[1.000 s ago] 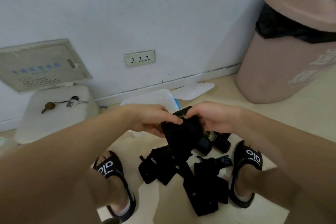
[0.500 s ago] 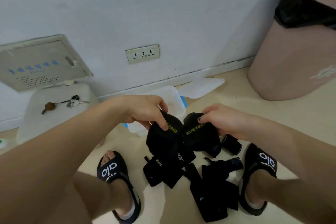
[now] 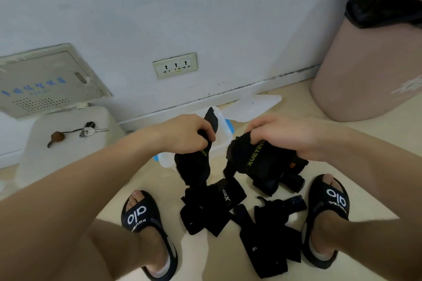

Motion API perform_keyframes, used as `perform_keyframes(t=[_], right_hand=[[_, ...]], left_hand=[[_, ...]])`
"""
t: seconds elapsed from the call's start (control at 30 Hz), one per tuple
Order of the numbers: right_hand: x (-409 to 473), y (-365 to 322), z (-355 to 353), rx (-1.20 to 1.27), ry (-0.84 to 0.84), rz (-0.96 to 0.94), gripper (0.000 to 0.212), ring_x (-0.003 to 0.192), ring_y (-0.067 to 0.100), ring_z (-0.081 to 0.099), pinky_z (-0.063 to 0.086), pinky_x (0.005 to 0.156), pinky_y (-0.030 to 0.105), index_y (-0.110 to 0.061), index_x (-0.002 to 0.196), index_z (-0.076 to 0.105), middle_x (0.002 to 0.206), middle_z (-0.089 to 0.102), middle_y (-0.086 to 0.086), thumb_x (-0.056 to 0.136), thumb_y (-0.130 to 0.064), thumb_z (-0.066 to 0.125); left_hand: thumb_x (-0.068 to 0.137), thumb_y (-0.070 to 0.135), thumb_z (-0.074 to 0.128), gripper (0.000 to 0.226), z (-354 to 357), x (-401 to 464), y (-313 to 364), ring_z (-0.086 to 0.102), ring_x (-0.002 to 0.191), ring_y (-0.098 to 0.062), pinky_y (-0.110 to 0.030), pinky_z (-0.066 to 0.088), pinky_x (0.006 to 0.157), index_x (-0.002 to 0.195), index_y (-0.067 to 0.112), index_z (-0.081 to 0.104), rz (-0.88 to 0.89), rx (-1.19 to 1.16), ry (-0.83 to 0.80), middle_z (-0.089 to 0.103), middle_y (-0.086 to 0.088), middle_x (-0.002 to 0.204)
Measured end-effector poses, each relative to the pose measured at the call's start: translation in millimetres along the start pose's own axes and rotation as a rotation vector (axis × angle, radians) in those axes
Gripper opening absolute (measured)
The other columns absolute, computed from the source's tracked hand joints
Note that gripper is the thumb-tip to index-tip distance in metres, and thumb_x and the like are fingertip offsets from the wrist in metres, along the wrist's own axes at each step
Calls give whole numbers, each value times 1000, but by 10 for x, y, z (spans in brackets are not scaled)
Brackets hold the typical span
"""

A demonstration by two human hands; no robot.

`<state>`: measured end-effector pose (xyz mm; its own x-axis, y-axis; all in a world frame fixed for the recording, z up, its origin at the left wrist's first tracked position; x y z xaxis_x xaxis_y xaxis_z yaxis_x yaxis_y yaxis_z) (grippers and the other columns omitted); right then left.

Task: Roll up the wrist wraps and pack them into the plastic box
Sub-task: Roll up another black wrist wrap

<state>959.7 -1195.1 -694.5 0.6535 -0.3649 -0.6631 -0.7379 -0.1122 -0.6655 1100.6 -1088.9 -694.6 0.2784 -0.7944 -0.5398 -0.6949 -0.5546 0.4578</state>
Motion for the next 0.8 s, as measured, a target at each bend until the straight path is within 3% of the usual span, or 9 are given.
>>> perform_keyframes(t=[0.1, 0.17, 0.27, 0.37, 0.5, 0.6, 0.67, 0.73, 0.8], right_hand=[[-33, -85, -29, 144, -11, -46, 24, 77, 27, 66, 55, 72, 36, -7, 94, 73, 85, 67, 13, 90, -2, 50], [-58, -123, -22, 240, -44, -65, 32, 76, 27, 68, 55, 73, 38, -12, 92, 76, 86, 70, 13, 90, -1, 47], [-105, -156, 62, 277, -132, -74, 44, 80, 25, 70, 55, 79, 41, -21, 96, 81, 94, 77, 11, 92, -1, 43], [-139, -190, 110, 298, -173, -73, 47, 86, 26, 70, 55, 84, 41, -19, 105, 81, 108, 76, 19, 91, 0, 40], [-147, -200, 150, 302, -217, -46, 37, 96, 29, 72, 55, 96, 46, -12, 114, 78, 118, 75, 19, 95, -8, 46], [-152, -213, 248, 277, -254, -69, 28, 94, 26, 74, 60, 84, 38, -4, 117, 74, 109, 77, 17, 100, -21, 59], [-157, -217, 309, 279, -252, -81, 29, 92, 25, 74, 60, 83, 37, -3, 114, 75, 108, 77, 19, 100, -25, 63], [-156, -265, 331, 336, -242, -104, 31, 93, 26, 73, 58, 86, 36, -1, 116, 75, 109, 76, 18, 99, -24, 65], [-145, -349, 275, 426, -212, -147, 32, 89, 22, 72, 58, 80, 31, 0, 119, 73, 103, 74, 13, 99, -22, 63]], left_hand=[[83, 28, 74, 36, 166, 17, 63, 64, 99, -12, -26, 54, 78, 119, 29, 67, 53, 76, -47, 65, 7, 112], [74, 46, 81, 38, 292, 15, 91, 69, 90, -13, -38, 60, 81, 103, 26, 68, 81, 59, -85, 70, 5, 99], [76, 58, 76, 41, 337, 17, 136, 69, 87, -14, -36, 58, 82, 95, 23, 67, 105, -2, -45, 71, 6, 91], [96, 38, 61, 27, 229, 26, 119, 65, 98, -24, -39, 53, 88, 102, 12, 67, 105, 14, 43, 70, -5, 100], [100, 24, 53, 19, 196, -29, 101, 63, 101, -21, -36, 51, 92, 105, 15, 68, 96, -5, 40, 70, -4, 103], [100, 23, 55, 15, 163, -37, 81, 61, 85, -14, -16, 45, 72, 91, 20, 67, 85, 1, 81, 68, 2, 89], [99, 22, 57, 19, 175, -25, 47, 57, 77, -16, -15, 38, 59, 81, 17, 61, 76, 44, 99, 63, 2, 80], [98, 24, 59, 18, 233, -21, -36, 61, 82, -25, -18, 36, 56, 90, 8, 64, 50, 74, 71, 67, -6, 87], [97, 26, 61, 18, 276, -37, -104, 63, 86, -23, -14, 39, 57, 101, 10, 70, 37, 83, 41, 70, -5, 94]])
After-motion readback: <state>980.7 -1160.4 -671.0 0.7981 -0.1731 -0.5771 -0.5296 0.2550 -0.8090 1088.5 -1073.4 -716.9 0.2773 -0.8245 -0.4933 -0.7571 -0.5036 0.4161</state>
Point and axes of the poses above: each hand's wrist, its own x-axis towards the middle knuckle, its own z-axis out of the palm, y = z × x, the point moved 9 cm from there along x, towards the middle knuckle
